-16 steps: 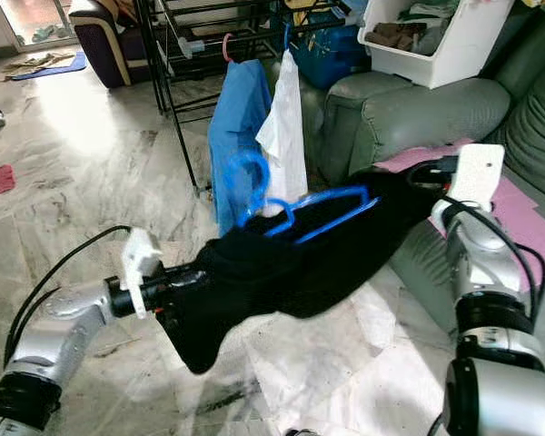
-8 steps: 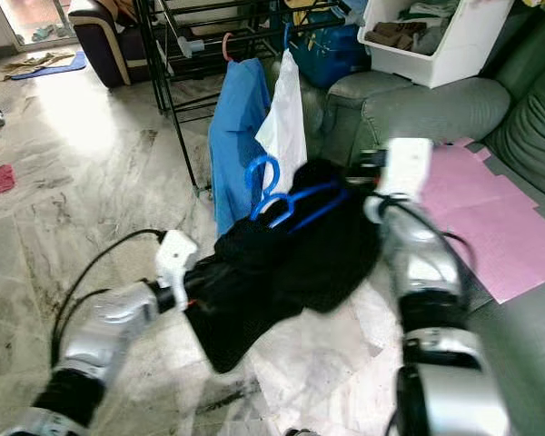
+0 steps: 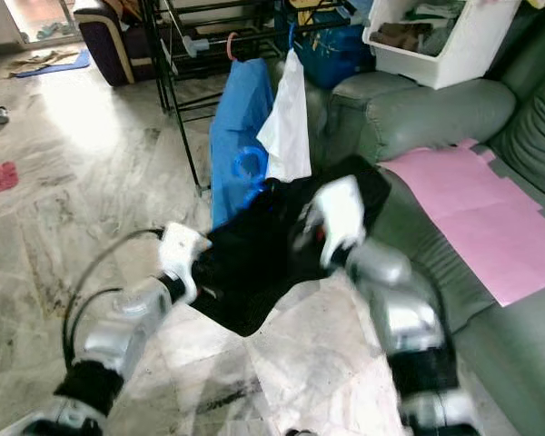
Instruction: Hang hanger
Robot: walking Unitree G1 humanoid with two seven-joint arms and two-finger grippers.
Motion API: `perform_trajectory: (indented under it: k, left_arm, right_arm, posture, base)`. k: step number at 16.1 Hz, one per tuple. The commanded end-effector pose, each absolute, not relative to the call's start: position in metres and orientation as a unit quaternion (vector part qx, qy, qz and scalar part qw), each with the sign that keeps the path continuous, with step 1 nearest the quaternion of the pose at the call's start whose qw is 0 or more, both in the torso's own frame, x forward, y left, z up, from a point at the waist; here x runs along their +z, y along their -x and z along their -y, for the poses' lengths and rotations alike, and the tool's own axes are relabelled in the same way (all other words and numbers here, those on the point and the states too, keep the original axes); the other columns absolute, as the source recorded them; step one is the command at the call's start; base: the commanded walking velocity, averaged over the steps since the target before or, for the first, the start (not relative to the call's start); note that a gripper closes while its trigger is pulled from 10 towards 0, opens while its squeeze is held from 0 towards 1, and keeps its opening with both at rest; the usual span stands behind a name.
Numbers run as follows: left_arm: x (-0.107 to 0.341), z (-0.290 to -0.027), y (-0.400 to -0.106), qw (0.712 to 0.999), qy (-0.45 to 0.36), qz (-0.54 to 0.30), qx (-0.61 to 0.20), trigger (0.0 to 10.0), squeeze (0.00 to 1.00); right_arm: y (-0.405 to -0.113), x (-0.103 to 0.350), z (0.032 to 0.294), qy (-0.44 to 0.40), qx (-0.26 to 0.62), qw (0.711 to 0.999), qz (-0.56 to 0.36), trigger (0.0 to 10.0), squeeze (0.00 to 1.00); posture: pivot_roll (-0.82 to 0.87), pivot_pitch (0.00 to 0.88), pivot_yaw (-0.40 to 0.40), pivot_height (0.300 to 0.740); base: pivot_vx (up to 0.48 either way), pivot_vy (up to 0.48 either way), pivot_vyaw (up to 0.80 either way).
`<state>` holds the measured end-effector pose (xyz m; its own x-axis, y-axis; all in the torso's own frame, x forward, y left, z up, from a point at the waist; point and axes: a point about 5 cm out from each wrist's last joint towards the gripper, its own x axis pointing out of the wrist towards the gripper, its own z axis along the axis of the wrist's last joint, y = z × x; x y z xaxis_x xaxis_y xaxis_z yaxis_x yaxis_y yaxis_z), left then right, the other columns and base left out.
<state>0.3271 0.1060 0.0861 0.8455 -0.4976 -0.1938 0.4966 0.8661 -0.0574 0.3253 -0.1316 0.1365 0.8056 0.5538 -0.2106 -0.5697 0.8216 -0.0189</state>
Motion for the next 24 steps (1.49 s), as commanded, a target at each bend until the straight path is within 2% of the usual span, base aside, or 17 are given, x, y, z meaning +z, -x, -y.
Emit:
perform_trajectory:
  k: [1, 4, 6, 7, 9, 10, 14, 16, 19, 23, 24]
  left_arm:
    - [0.11, -0.109, -0.341, 0.972, 0.026, -0.055, -0.228, 0.0, 0.0]
    - [0.115, -0.119, -0.343, 0.966, -0.012, -0.048, -0.254, 0.0, 0.0]
    - [0.116, -0.131, -0.348, 0.973, -0.005, -0.052, -0.224, 0.0, 0.0]
    - [0.117, -0.131, -0.349, 0.971, -0.012, -0.049, -0.235, 0.0, 0.0]
    - [0.12, -0.13, -0.344, 0.956, -0.034, -0.038, -0.288, 0.0, 0.0]
    - [0.117, -0.134, -0.339, 0.947, -0.056, -0.038, -0.313, 0.0, 0.0]
    - [0.11, -0.157, -0.331, 0.931, -0.09, -0.044, -0.35, 0.0, 0.0]
    - [0.113, -0.165, -0.333, 0.936, -0.096, -0.042, -0.337, 0.0, 0.0]
    - [0.116, -0.166, -0.337, 0.939, -0.094, -0.037, -0.328, 0.0, 0.0]
    - [0.112, -0.16, -0.339, 0.946, -0.077, -0.037, -0.312, 0.0, 0.0]
    - [0.111, -0.157, -0.339, 0.945, -0.091, -0.035, -0.311, 0.0, 0.0]
  right_arm:
    - [-0.319, 0.133, 0.124, 0.074, 0.316, 0.941, -0.097, 0.0, 0.0]
    - [-0.332, 0.138, 0.162, 0.1, 0.198, 0.971, -0.086, 0.0, 0.0]
    - [-0.335, 0.143, 0.168, 0.098, 0.185, 0.974, -0.091, 0.0, 0.0]
    - [-0.337, 0.145, 0.17, 0.115, 0.179, 0.974, -0.079, 0.0, 0.0]
    - [-0.355, 0.174, 0.21, 0.124, 0.044, 0.991, -0.016, 0.0, 0.0]
    - [-0.36, 0.2, 0.245, 0.132, -0.05, 0.99, 0.027, 0.0, 0.0]
    - [-0.35, 0.224, 0.316, 0.094, -0.217, 0.97, 0.051, 0.0, 0.0]
    - [-0.349, 0.218, 0.321, 0.079, -0.224, 0.971, 0.041, 0.0, 0.0]
    - [-0.351, 0.207, 0.314, 0.072, -0.206, 0.975, 0.028, 0.0, 0.0]
    - [-0.36, 0.201, 0.289, 0.041, -0.144, 0.988, 0.027, 0.0, 0.0]
    - [-0.365, 0.195, 0.269, 0.007, -0.111, 0.994, 0.022, 0.0, 0.0]
  posture:
    - [-0.03, 0.076, -0.024, 0.74]
    - [-0.03, 0.079, -0.019, 0.74]
    - [-0.03, 0.078, -0.018, 0.74]
    - [-0.03, 0.075, -0.02, 0.74]
    - [-0.02, 0.075, -0.023, 0.74]
    - [-0.03, 0.075, -0.023, 0.74]
    - [-0.03, 0.079, -0.024, 0.74]
    - [-0.03, 0.079, -0.025, 0.74]
    - [-0.03, 0.08, -0.025, 0.74]
    - [-0.04, 0.075, -0.022, 0.74]
    - [-0.04, 0.073, -0.023, 0.74]
  base:
    - [0.0, 0.0, 0.0]
    - [0.0, 0.0, 0.0]
    - [0.0, 0.0, 0.0]
    - [0.0, 0.0, 0.0]
    - [0.0, 0.0, 0.0]
    - [0.0, 0.0, 0.0]
    - [0.0, 0.0, 0.0]
    - [0.0, 0.0, 0.0]
    - [0.0, 0.0, 0.0]
    - [0.0, 0.0, 0.0]
    - [0.0, 0.0, 0.0]
